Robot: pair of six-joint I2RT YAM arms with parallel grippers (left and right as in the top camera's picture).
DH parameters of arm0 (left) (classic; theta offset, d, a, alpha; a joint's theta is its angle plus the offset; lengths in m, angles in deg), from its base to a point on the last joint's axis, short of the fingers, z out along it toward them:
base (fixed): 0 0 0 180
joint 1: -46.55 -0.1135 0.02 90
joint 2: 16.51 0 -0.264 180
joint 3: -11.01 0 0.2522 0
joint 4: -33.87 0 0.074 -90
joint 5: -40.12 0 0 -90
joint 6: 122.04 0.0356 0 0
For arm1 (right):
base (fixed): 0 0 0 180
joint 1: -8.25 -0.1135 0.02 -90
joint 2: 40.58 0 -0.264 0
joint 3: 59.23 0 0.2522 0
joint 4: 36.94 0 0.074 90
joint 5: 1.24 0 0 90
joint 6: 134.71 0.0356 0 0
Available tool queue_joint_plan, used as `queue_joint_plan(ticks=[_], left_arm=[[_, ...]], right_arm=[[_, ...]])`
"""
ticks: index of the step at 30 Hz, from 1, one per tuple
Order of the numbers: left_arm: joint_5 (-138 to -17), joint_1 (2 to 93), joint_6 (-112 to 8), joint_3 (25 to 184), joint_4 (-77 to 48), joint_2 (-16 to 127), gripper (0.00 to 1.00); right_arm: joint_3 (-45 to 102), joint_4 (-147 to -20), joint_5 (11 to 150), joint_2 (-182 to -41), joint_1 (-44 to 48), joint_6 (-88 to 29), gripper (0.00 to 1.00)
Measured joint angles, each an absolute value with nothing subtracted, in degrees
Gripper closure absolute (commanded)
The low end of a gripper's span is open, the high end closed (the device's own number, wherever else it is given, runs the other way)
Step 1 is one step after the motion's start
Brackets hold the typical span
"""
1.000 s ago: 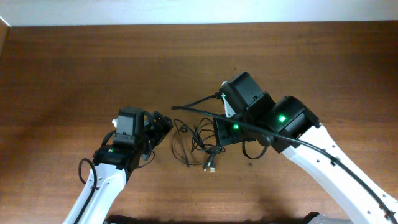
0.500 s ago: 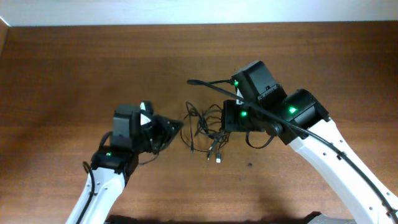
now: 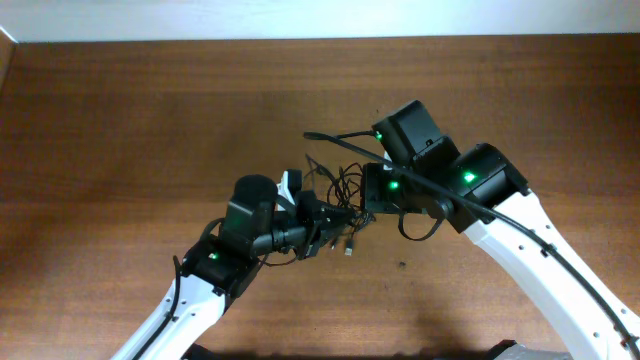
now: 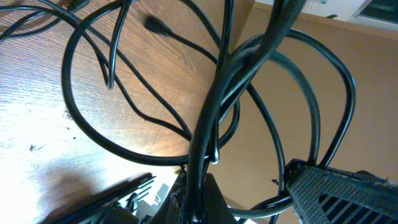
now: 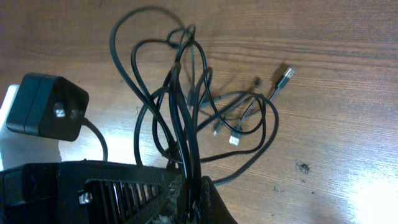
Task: Untangle cables
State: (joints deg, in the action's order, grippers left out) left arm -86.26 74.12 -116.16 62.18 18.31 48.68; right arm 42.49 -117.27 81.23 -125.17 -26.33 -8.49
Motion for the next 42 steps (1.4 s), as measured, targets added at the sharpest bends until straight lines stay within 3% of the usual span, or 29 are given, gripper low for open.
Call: queue_joint_plan(ticks=[5, 12, 15, 16, 18, 21, 26, 28, 32, 36, 37, 38, 39, 40, 42], left_arm=[[-94.76, 65.53, -116.09, 62.01, 22.62, 49.05, 1.0], [-112.88, 56.46, -115.2, 59.97, 54.55, 50.71, 1.0], [-119.37, 52.26, -109.19, 59.88, 57.65, 50.71, 1.0], [-117.16, 48.74, -104.88, 60.48, 59.47, 50.67, 1.0], [-115.85, 46.03, -99.79, 61.17, 59.79, 50.47, 1.0], [-119.02, 46.1, -89.6, 61.2, 59.58, 50.47, 1.0], [-130.61, 50.54, -74.24, 61.22, 59.6, 50.45, 1.0], [-132.46, 51.02, -67.55, 61.41, 57.3, 50.45, 1.0], [-127.63, 54.62, -45.49, 62.07, 39.18, 53.67, 1.0], [-124.68, 56.55, -38.68, 61.9, 43.9, 60.2, 1.0], [-126.02, 56.55, -38.17, 61.85, 46.9, 60.29, 1.0], [-129.62, 56.57, -37.71, 61.76, 51.31, 60.4, 1.0], [-131.92, 56.57, -38.28, 61.68, 53.94, 60.57, 1.0], [-133.58, 56.55, -39.42, 61.7, 56.19, 60.68, 1.0], [-136.94, 56.57, -42.28, 61.7, 56.91, 60.7, 1.0]], right_arm=[[42.67, -124.53, 83.77, -125.17, -26.6, -5.49, 0.96], [46.29, -124.44, 83.51, -125.17, -27.75, -0.97, 0.94], [46.49, -125.73, 82.22, -125.17, -27.86, -1.08, 0.85], [44.13, -131.93, 86.94, -125.17, -26.95, -1.8, 0.69], [43.52, -131.3, 89.74, -126.35, -26.07, -4.42, 0.48], [52.37, -130.34, 91.99, -126.73, -26.07, -11.35, 0.32], [54.49, -117.6, 86.06, -126.46, -26.07, -18.93, 0.3], [54.49, -115.96, 84.75, -126.46, -26.07, -21.47, 0.3], [54.49, -116.88, 81.63, -126.46, -26.07, -24.14, 0.3], [54.47, -118.14, 74.94, -126.46, -26.07, -24.18, 0.3], [54.38, -118.01, 74.92, -127.25, -26.07, -24.16, 0.34], [53.94, -117.77, 74.94, -128.91, -26.07, -24.2, 0.48], [53.79, -116.83, 75.05, -131.27, -26.07, -24.14, 0.76], [53.79, -114.95, 74.89, -134.05, -26.07, -24.14, 0.96], [52.96, -113.73, 77.6, -139.51, -25.98, -23.33, 0.96]])
